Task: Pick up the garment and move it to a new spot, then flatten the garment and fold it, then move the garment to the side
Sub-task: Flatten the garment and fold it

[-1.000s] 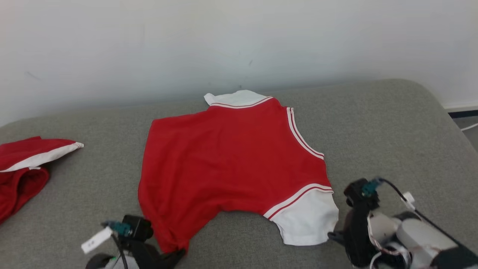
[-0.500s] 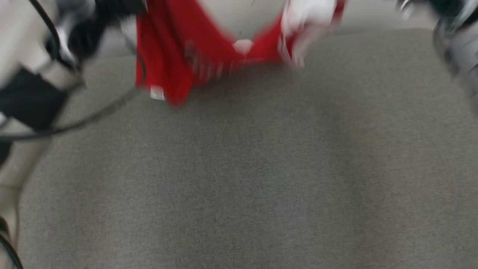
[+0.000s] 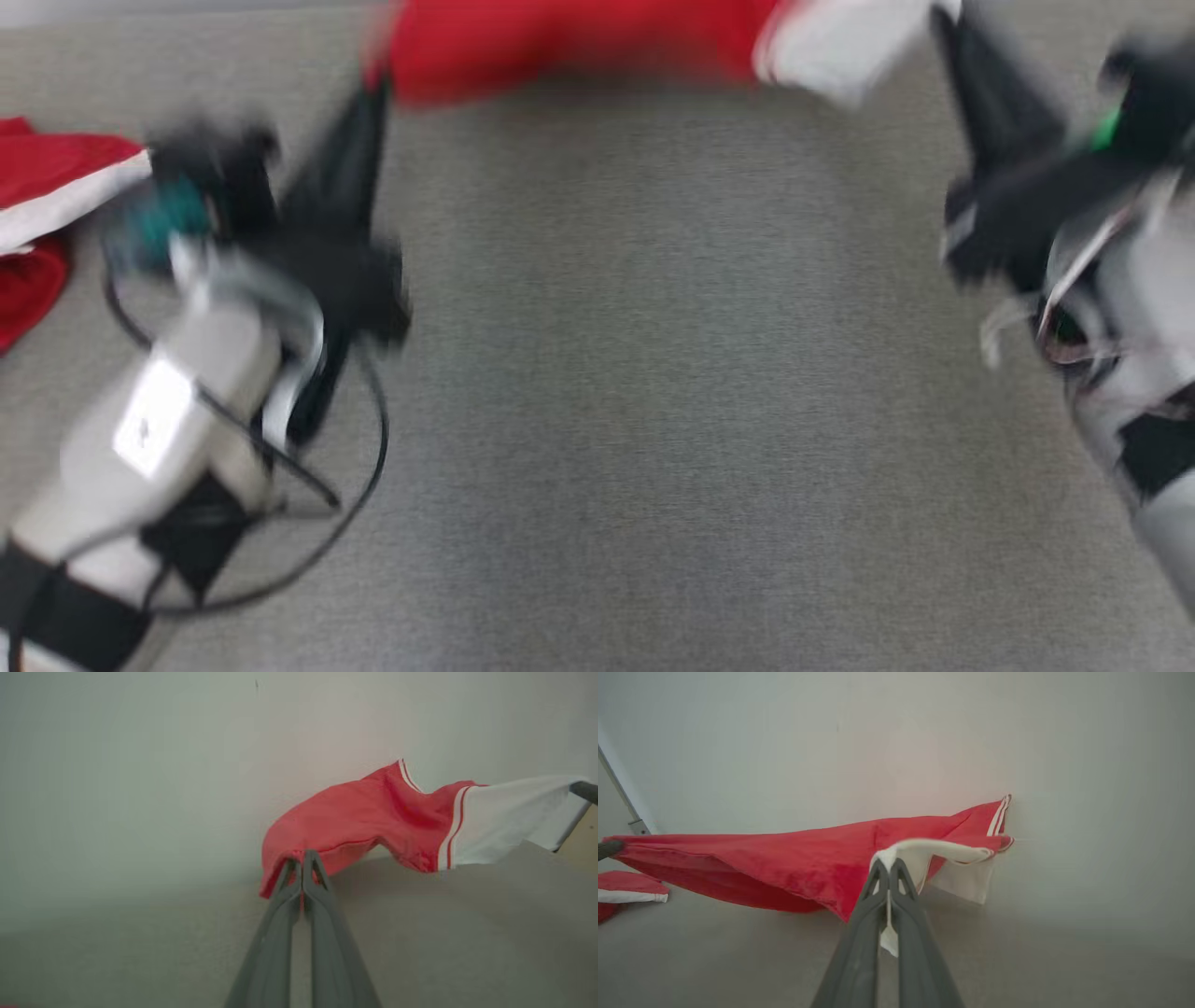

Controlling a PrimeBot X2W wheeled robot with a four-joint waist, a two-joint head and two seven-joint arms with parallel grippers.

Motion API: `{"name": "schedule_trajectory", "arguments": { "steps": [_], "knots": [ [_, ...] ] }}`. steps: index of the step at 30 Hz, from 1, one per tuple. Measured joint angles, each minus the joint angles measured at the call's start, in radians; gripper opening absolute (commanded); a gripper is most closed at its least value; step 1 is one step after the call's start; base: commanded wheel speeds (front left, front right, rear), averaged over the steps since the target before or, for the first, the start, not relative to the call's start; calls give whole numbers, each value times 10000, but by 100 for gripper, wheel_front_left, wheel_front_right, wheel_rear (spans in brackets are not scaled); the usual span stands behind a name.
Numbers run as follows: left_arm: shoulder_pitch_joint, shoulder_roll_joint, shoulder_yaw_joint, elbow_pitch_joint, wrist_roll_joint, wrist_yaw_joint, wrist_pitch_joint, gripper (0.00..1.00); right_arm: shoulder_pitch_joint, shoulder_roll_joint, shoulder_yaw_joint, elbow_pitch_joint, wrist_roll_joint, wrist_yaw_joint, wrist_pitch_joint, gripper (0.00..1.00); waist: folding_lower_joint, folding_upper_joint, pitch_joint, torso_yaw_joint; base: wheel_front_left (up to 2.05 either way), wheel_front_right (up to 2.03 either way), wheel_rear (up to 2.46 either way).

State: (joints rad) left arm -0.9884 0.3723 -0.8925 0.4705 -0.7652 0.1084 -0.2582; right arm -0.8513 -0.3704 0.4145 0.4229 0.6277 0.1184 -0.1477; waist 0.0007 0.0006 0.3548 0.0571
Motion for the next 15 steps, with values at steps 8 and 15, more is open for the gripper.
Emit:
{"name": "schedule_trajectory", "arguments": {
  "steps": [8, 15],
  "knots": [
    [1699, 328, -560, 815, -50, -573, -4, 0, 1304, 90, 222, 1383, 410, 21, -639, 0, -8, -4, -363, 46, 0, 0, 0],
    [2524, 198, -602, 1365, -167, -541, -4, 0, 2286, -105, 974, 1941, 309, 48, -295, 0, -9, -5, -1121, -37, 0, 0, 0]
  ]
}}
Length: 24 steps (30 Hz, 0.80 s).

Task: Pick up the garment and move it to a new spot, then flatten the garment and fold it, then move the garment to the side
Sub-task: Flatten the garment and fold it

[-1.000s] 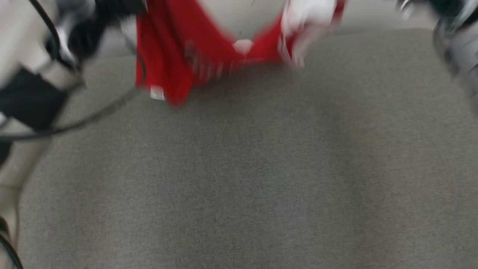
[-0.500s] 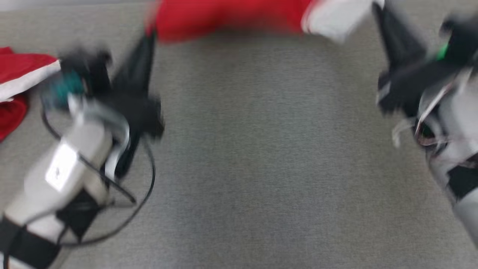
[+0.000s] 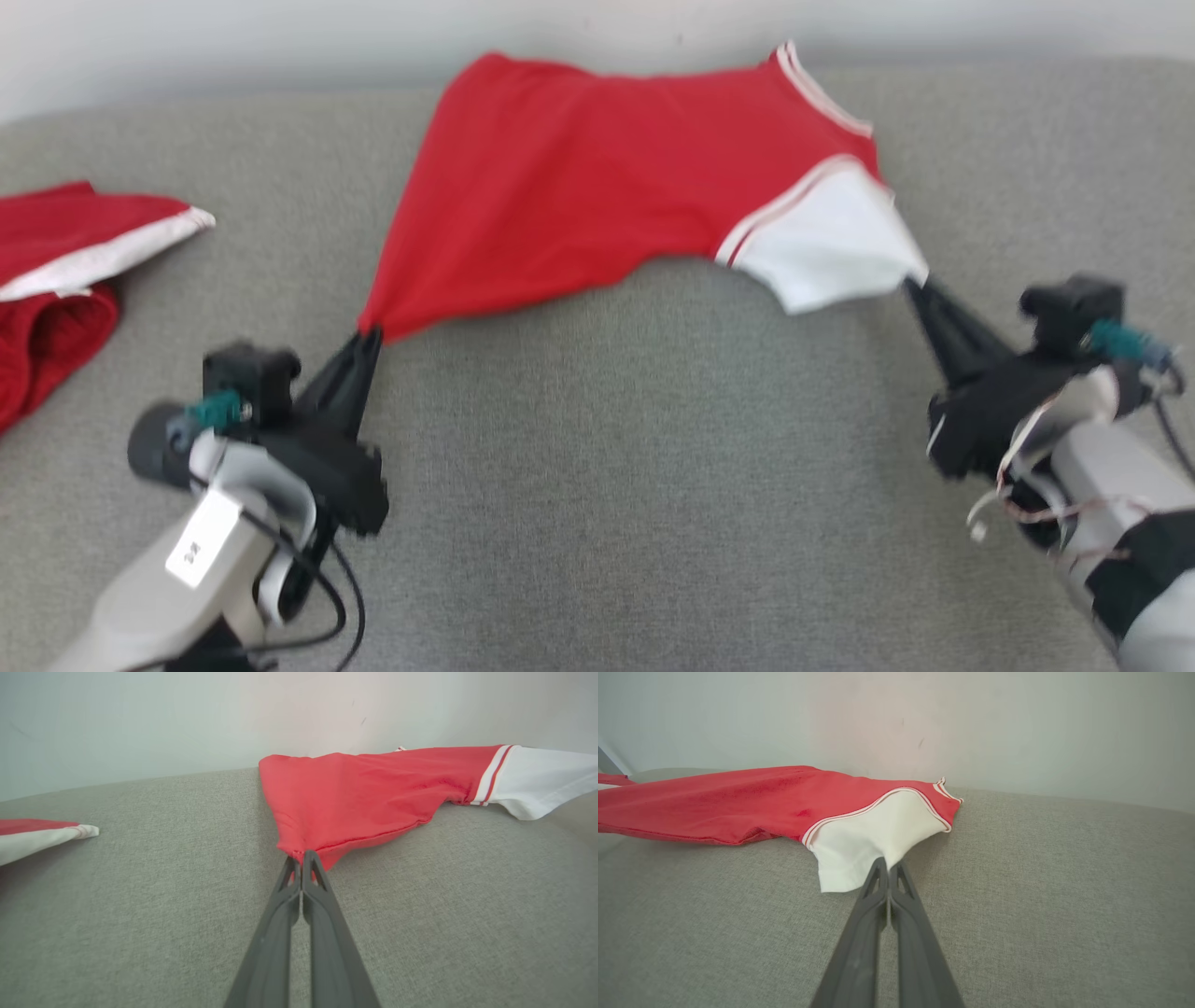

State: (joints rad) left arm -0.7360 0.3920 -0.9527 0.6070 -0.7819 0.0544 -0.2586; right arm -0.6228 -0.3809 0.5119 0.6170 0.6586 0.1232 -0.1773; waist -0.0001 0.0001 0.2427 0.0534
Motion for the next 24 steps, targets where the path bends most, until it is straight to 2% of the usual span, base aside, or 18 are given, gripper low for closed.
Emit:
{"name": "schedule_trajectory", "arguments": {
  "steps": [15, 24],
  "knots": [
    [2978, 458, 128, -470, -460, 261, 0, 0, 2821, -504, 178, -468, 278, -19, 556, 0, -2, -2, -1939, -199, 0, 0, 0],
    [4440, 759, -123, -1223, -489, 512, 0, 0, 4556, -972, 353, -1791, 577, -577, 1377, 0, -1, -3, -2873, -448, 0, 0, 0]
  ]
}}
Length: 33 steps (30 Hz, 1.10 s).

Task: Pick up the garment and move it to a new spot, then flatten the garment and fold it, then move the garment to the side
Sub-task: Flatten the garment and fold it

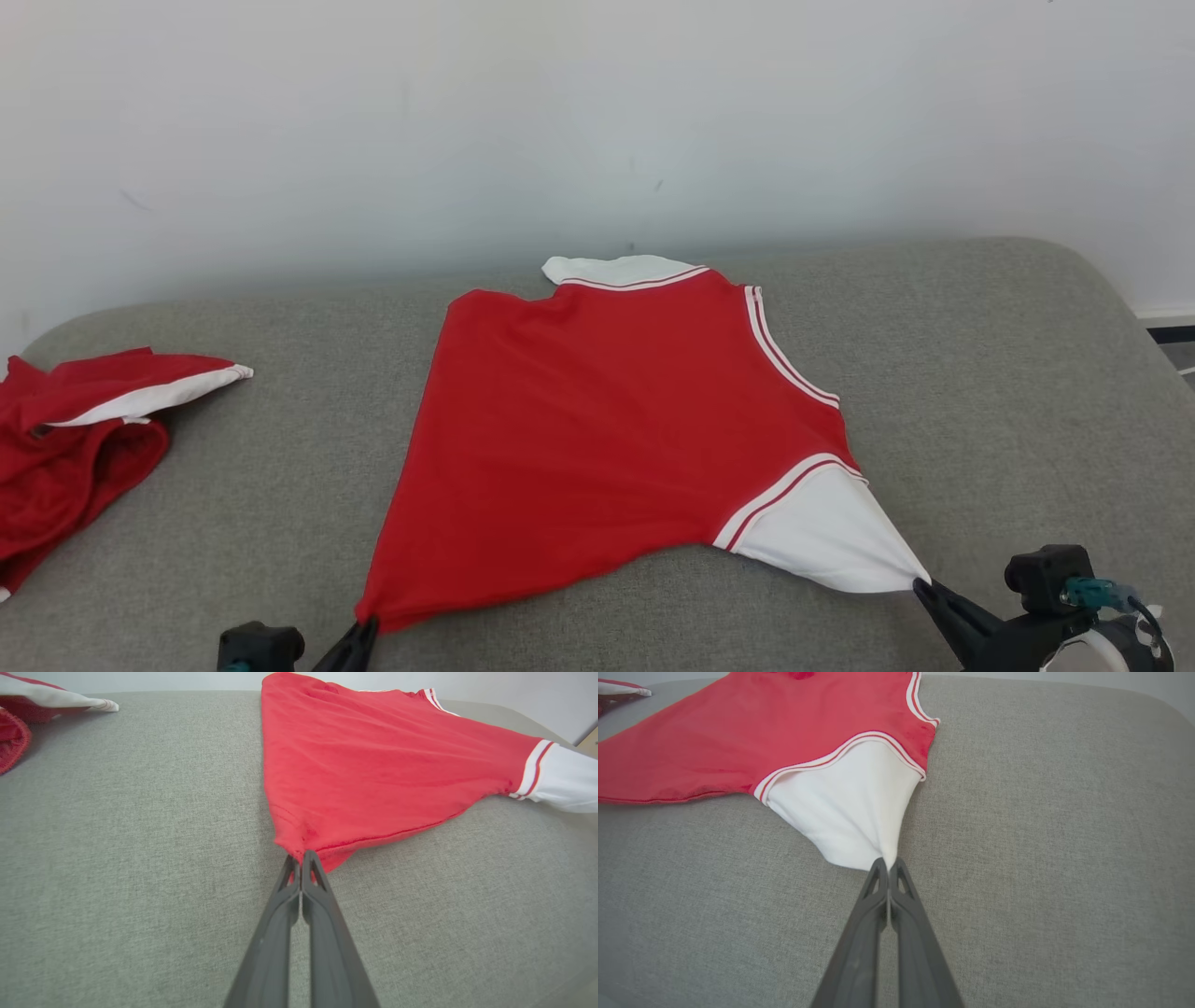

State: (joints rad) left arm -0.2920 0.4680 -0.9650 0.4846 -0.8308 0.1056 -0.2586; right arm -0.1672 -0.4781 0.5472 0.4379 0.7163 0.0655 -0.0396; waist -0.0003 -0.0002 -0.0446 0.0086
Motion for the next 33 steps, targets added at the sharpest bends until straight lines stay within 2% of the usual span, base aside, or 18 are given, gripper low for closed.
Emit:
{"name": "schedule_trajectory", "arguments": {
  "steps": [9, 14, 20, 33],
  "knots": [
    [226, 31, -36, -236, 40, 98, 276, 0, 572, -196, -184, -836, 460, -416, 777, 0, 2, 0, 253, -86, 0, 0, 0],
    [221, -313, -105, 115, 2, 144, 792, 0, 570, -345, -173, -830, 577, -667, 1308, 0, 4, 2, 518, -56, 0, 0, 0],
    [394, -405, 174, 69, -752, 173, 1185, 0, 573, -581, -322, -978, 853, -788, 1820, 0, 4, 2, 682, -46, 0, 0, 0],
    [238, -291, 334, 128, -585, 174, 1430, 0, 600, -838, -453, -1204, 897, -1204, 2247, 0, 4, 2, 558, 26, 0, 0, 0]
  ]
}}
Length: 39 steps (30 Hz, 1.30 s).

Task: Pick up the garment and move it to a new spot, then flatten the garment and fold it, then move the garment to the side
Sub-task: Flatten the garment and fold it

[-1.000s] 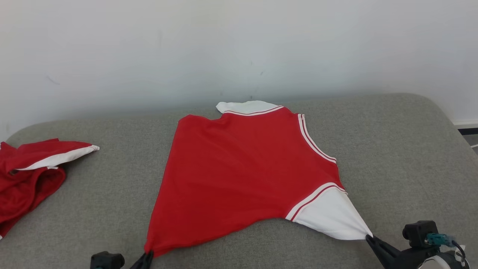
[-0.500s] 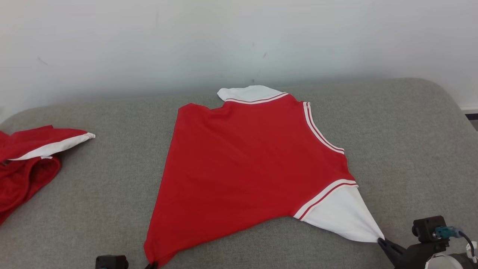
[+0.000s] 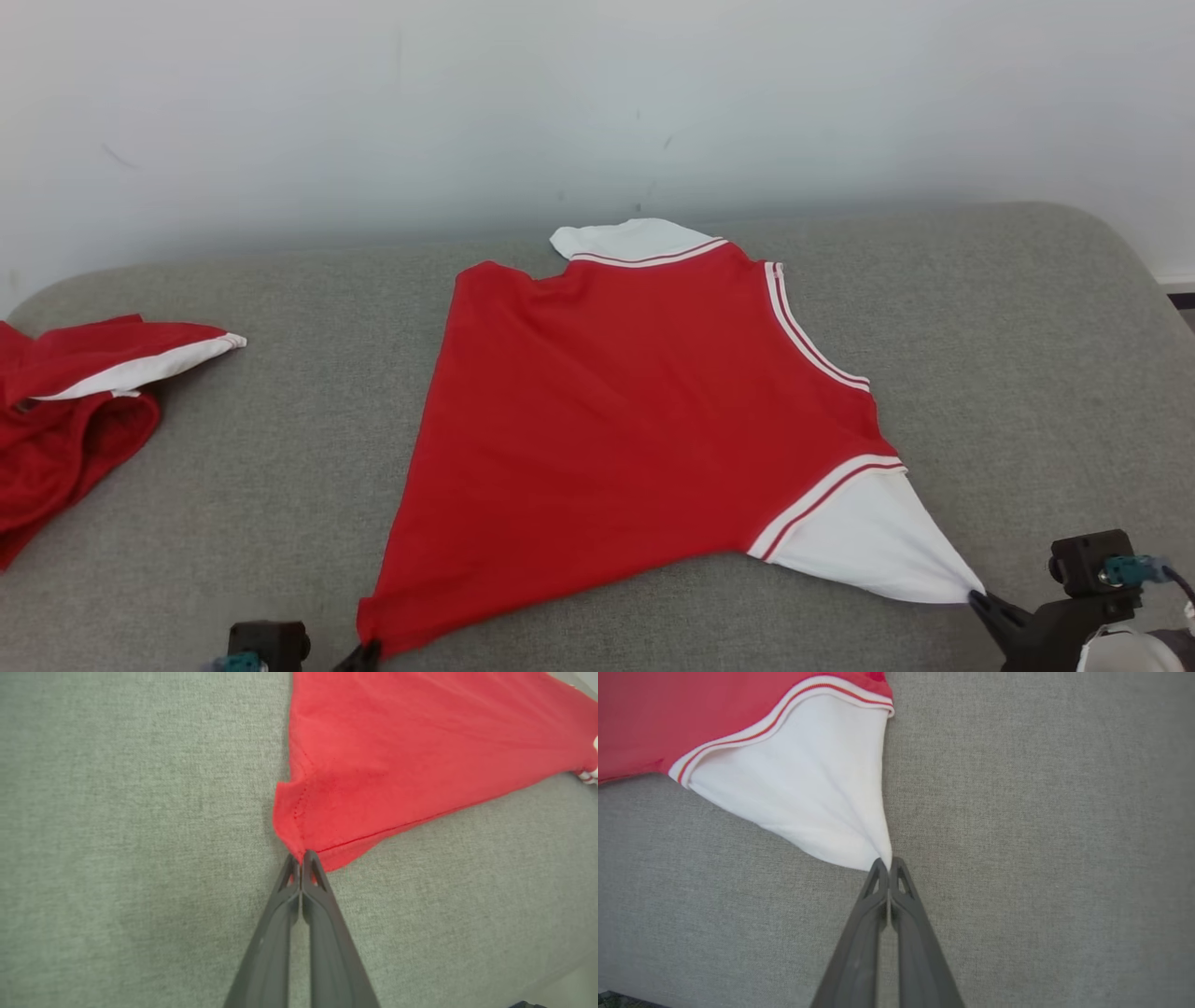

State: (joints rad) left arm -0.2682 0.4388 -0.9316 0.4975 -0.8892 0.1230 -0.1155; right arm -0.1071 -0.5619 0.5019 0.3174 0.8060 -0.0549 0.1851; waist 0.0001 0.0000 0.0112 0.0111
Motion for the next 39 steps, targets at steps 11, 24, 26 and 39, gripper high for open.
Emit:
{"name": "schedule_trajectory", "arguments": {
  "steps": [11, 24, 26, 39],
  "knots": [
    [-16, -270, 82, 38, 73, 2, 48, 100, 375, 169, -38, -182, 585, -50, 453, 100, 0, 0, -190, 97, 0, 0, 0],
    [779, -236, 2418, -1104, -872, 12, -1039, 100, 384, -201, -890, -2013, 755, -123, 117, 100, -2, -1, -244, -26, 0, 0, 0],
    [736, -556, 2224, -842, -784, 12, -878, 100, 306, -196, -593, -1716, 581, -157, 280, 100, -2, 0, -61, -16, 0, 0, 0],
    [-547, -1335, 2146, 355, -449, 2, 849, 100, -905, 497, 165, -130, 194, -153, 986, 100, -1, 0, 1218, 223, 0, 0, 0]
  ]
}}
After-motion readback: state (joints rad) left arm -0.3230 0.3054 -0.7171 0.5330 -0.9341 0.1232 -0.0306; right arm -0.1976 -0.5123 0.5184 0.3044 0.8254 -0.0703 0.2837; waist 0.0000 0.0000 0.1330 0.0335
